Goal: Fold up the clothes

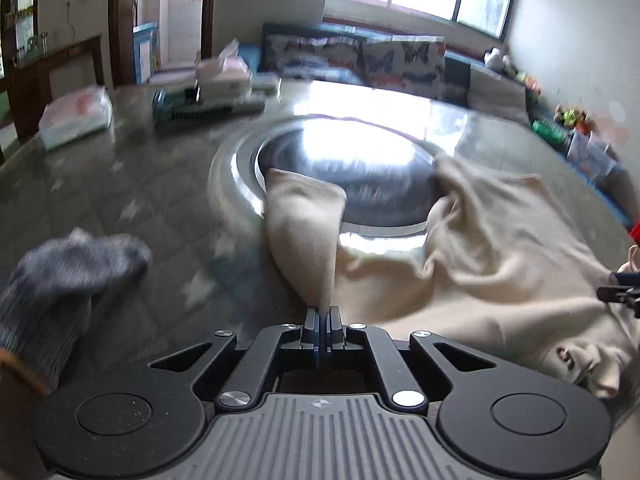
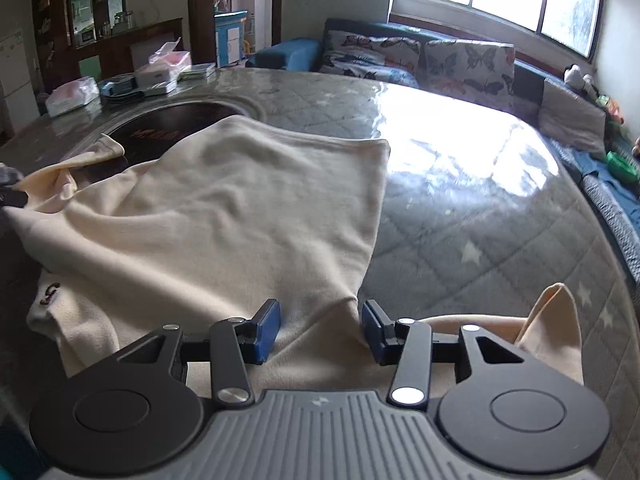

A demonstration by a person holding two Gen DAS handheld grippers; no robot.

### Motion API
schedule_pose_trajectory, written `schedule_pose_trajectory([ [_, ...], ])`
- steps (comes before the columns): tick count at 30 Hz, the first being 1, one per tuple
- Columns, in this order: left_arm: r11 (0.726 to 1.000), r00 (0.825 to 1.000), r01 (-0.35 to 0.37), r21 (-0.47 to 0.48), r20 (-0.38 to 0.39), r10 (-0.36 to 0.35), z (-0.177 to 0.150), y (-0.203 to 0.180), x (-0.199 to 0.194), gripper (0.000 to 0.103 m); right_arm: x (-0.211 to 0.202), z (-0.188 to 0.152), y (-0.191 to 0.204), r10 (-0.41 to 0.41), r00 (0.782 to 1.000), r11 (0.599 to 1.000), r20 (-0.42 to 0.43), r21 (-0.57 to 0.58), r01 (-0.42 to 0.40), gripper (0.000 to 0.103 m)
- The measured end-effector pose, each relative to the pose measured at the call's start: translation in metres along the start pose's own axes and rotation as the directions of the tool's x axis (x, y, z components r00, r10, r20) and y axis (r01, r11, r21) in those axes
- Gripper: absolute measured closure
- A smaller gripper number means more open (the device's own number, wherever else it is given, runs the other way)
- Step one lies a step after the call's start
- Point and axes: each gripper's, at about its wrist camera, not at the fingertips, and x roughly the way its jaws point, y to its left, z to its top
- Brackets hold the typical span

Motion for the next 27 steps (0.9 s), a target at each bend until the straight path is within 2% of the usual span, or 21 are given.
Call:
schedule_pose_trajectory([
  [2,1.000,1.000,0.014,0.024,-0.004,-0.014,0.000,0.000,-0.003,0.094,-0.004,0.000,0.003,0.019,1.000,1.000,-0.015,-0.014,-0.019,0.057],
  [4,0.998,1.000,0.007,0.066,0.013,-0.008,0.006,-0.007,-0.007,0.094,-0.007,0.005,0.002,0.024,1.000,0.999,-0.019,-0.020,-0.025,0.057],
  [5,0.997,1.000,0.004,0.080,0.029,-0.007,0.011,-0.010,-0.010,0.091,-0.008,0.008,0.001,0.027,0.999,0.999,-0.020,-0.023,-0.027,0.057],
  [8,0.994,0.997,0.025,0.110,0.069,-0.032,0.027,-0.022,-0.011,0.086,-0.008,0.022,-0.007,0.024,1.000,1.000,0.005,0.010,-0.025,0.057],
  [10,0.991,0.995,0.032,0.133,0.084,-0.043,0.039,-0.032,-0.005,0.086,-0.003,0.032,-0.013,0.005,1.000,1.000,0.029,0.024,-0.006,0.057],
  [12,0.983,0.993,0.068,0.168,0.088,-0.083,0.050,-0.045,0.006,0.086,0.004,0.043,-0.020,-0.009,0.999,0.999,0.051,0.040,0.007,0.058],
  [15,0.974,0.994,0.082,0.210,0.059,-0.096,0.062,-0.063,0.036,0.086,0.017,0.060,-0.031,-0.024,0.997,0.997,0.077,0.071,0.019,0.058],
  [22,0.952,0.993,0.121,0.280,-0.035,-0.116,0.081,-0.094,0.107,0.086,0.057,0.092,-0.053,-0.052,0.996,0.989,0.079,0.143,0.040,0.060],
  [27,0.942,0.988,0.156,0.296,-0.032,-0.153,0.086,-0.097,0.118,0.081,0.085,0.105,-0.065,-0.056,0.996,0.982,0.068,0.186,0.042,0.064],
])
